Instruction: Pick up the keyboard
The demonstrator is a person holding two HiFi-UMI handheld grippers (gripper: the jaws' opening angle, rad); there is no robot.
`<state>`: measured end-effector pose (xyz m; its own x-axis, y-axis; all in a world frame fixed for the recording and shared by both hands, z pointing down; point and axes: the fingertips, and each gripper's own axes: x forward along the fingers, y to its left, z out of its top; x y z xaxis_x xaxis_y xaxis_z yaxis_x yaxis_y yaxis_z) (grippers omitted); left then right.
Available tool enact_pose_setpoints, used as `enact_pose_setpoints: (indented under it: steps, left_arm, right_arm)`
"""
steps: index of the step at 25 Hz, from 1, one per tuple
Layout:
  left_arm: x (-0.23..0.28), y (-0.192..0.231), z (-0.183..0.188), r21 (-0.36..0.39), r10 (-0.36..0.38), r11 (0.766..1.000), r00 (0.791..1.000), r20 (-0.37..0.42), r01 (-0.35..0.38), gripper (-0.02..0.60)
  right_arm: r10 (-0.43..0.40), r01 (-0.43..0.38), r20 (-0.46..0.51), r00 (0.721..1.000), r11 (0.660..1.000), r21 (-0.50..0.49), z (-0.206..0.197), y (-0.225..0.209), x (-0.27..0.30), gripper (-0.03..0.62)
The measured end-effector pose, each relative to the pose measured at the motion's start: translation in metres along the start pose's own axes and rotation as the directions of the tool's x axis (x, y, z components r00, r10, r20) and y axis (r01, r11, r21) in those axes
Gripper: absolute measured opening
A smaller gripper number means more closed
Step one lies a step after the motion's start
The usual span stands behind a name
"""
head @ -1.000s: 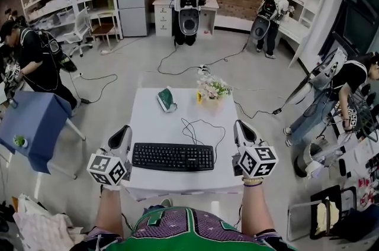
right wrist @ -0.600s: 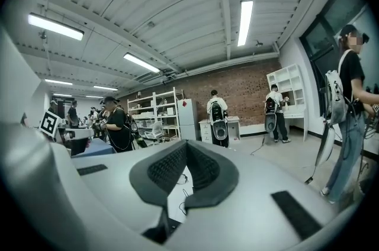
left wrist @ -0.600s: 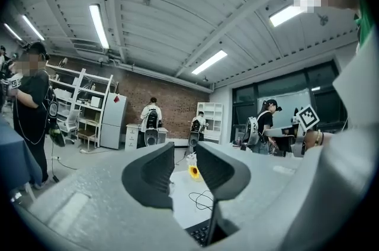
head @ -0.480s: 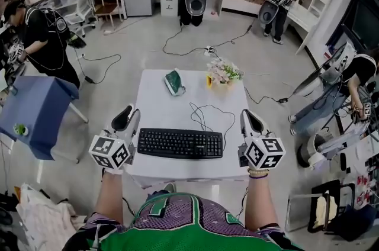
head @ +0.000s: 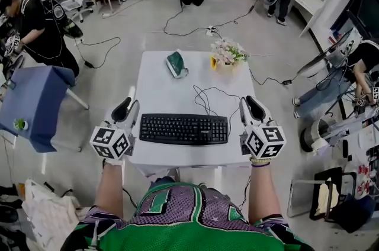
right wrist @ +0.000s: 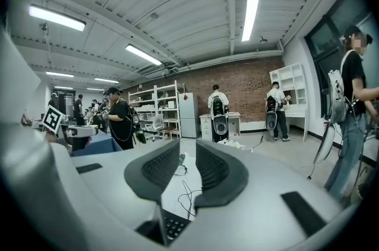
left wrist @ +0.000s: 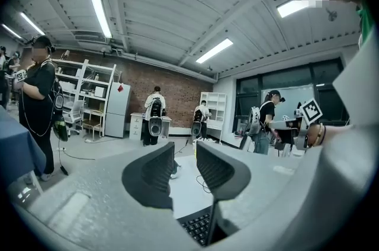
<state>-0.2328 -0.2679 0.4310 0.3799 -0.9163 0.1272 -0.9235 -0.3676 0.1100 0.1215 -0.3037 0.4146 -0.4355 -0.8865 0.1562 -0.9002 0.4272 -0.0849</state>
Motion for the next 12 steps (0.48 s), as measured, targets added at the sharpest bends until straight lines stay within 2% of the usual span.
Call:
enact_pose_setpoints:
  steps: [2,7,12]
  left_arm:
    - [0.001,0.002,-0.004,-0.004,-0.001,1.0,1.0,-0.007,0.001,0.112]
    - [0.006,0.007,-0.021,-0.004,-0.002,1.0,0.999,-0.032,0.002,0.112]
    - [0.015,0.027,-0.065,0.001,0.017,1.0,0.994,-0.107,-0.017,0.112]
  right_arm:
    - [0.01,-0.01,-0.023,1.0,1.0,0.005,-0.009,0.0,0.002,0.092]
    - [-0.008,0.01,-0.071,0.997,0.999,0.036,-0.032,-0.011,0.0,0.101]
    - [-0.016,0.025,-0.162,0.987,0.998,0.051,-0.075,-0.018,0.007,0.101]
